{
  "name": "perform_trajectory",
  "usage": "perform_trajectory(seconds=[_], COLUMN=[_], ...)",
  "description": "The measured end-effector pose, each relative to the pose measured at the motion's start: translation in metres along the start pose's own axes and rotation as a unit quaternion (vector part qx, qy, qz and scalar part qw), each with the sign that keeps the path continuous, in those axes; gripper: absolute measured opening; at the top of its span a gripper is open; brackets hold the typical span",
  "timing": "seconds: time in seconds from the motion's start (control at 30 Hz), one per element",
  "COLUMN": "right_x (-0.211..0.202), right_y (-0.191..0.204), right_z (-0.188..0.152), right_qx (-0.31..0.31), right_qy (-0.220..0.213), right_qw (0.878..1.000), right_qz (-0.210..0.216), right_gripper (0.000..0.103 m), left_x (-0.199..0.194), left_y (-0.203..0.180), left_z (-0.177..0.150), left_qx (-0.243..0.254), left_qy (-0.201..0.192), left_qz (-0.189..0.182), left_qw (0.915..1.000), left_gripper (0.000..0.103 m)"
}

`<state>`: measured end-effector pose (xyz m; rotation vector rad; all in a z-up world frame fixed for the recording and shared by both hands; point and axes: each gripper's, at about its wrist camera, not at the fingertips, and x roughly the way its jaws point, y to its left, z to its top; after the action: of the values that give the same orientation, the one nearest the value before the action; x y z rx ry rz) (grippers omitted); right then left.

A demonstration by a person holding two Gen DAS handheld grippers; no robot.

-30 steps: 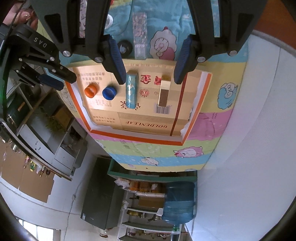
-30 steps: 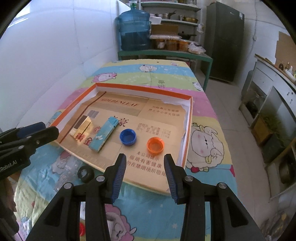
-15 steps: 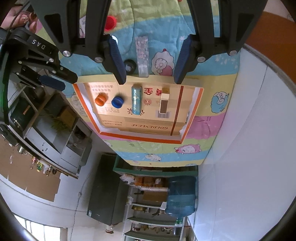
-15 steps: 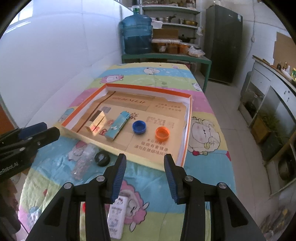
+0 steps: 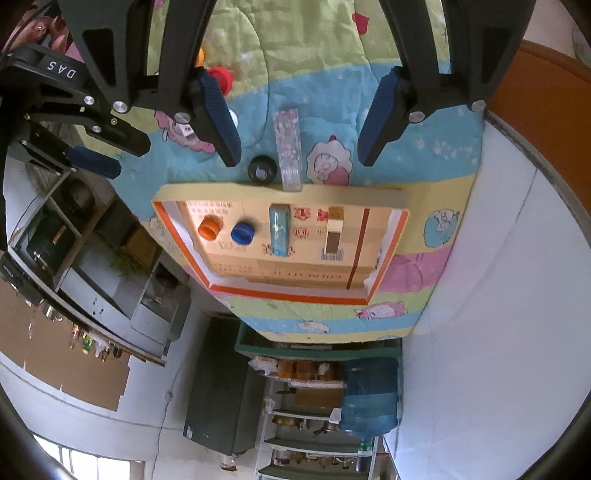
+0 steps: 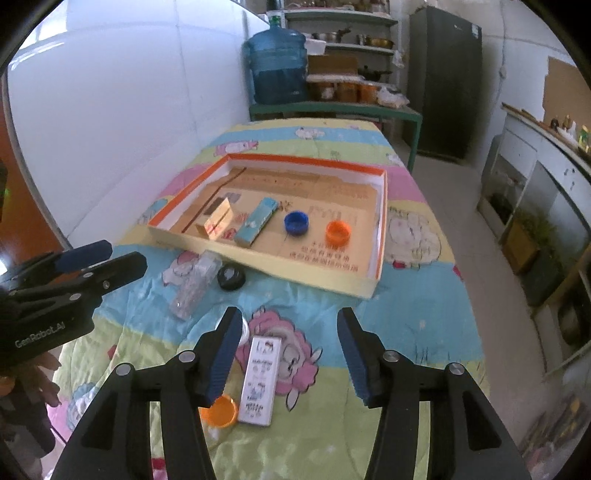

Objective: Organize rigid objects
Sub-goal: 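Withdraw both tools from the box toward the remaining items, then grasp the floral GLOSS tube with the left tool while the right tool grasps the Hello Kitty box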

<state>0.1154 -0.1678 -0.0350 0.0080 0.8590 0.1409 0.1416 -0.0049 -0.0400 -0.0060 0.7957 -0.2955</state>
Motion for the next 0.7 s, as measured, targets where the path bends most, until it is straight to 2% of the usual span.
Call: perform_trajectory(seconds=[0.33, 0.7], right_x=[0.012, 0.035], right_y=[0.000, 0.014], right_z=[-0.021, -0.026], right_qx=[0.019, -0.003], right_qy=[0.029, 0.054], right_qw=[0.999, 0.998], right_qz=[-0.007, -0.012], right_gripper=[0.055, 0.055], left_x=[0.015, 0.044], left_y=[-0.003, -0.004], left_z=[-0.016, -0.018], left_qx=[0.001, 0.005], left_qy=[0.023, 0.046], left_qz=[-0.003, 0.006], left_qw=[0.9997, 0.9989], left_gripper=[0.065, 0.065])
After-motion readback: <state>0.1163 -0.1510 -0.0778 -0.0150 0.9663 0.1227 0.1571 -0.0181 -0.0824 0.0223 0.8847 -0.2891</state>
